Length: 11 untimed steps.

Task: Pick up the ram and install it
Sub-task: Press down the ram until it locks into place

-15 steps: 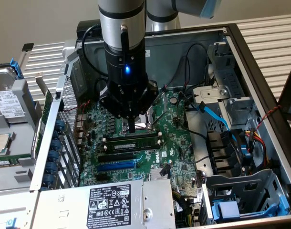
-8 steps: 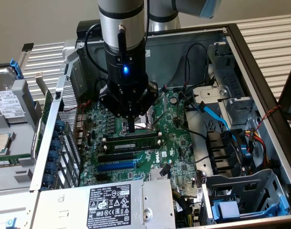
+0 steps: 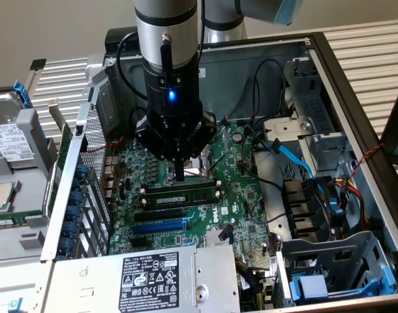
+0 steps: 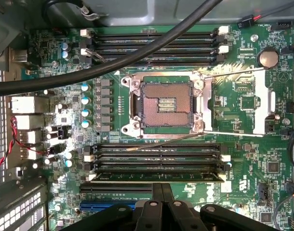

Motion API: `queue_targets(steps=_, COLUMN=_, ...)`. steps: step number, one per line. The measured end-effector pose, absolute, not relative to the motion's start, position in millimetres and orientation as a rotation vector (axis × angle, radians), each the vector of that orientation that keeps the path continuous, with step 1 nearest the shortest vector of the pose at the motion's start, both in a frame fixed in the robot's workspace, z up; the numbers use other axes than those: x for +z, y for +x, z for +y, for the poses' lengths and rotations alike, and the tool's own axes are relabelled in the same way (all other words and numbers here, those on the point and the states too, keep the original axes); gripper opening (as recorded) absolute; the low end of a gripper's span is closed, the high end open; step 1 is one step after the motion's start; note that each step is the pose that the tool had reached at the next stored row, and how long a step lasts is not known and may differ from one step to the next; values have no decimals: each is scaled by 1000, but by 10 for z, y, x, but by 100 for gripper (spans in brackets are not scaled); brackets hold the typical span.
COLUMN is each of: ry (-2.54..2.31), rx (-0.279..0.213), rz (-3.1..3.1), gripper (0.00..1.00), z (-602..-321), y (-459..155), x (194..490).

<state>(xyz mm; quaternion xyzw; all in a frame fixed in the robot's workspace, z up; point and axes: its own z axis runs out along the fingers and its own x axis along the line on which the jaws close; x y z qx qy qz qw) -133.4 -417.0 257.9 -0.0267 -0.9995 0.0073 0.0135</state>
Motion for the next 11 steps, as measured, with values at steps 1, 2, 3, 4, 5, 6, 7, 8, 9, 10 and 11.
queue_targets(steps=1, ry=-84, rx=23, rz=-3113, gripper=11, z=-4170, y=-1334, x=2579)
queue_targets(steps=2, ry=-85, rx=23, rz=-3113, gripper=11, z=-4170, y=-1334, x=2579)
queue_targets(steps=3, ry=-86, rx=23, rz=-3113, gripper=11, z=-4170, y=-1334, x=2579)
queue_targets(steps=4, ry=-87, rx=23, rz=-3113, gripper=11, z=-4170, y=-1334, x=2579)
queue_targets(steps=5, ry=-88, rx=23, rz=-3113, gripper=11, z=-4170, y=-1334, x=2579)
queue_targets(steps=6, ry=-89, rx=23, rz=-3113, gripper=11, z=-4170, y=-1334, x=2579)
queue_targets(steps=7, ry=-90, rx=23, rz=-3113, gripper=11, z=-4170, y=-1334, x=2579)
queue_targets(steps=8, ry=-91, rx=23, rz=-3113, gripper=11, z=-4170, y=-1334, x=2579)
queue_targets(steps=9, ry=-92, rx=22, rz=-3113, gripper=11, z=-4170, y=-1334, x=2579)
queue_targets(steps=10, ry=-93, rx=22, rz=-3113, gripper=11, z=-4170, y=-1335, x=2579)
queue_targets(steps=11, ry=-94, rx=22, rz=-3113, gripper=11, z=-4170, y=-1334, x=2579)
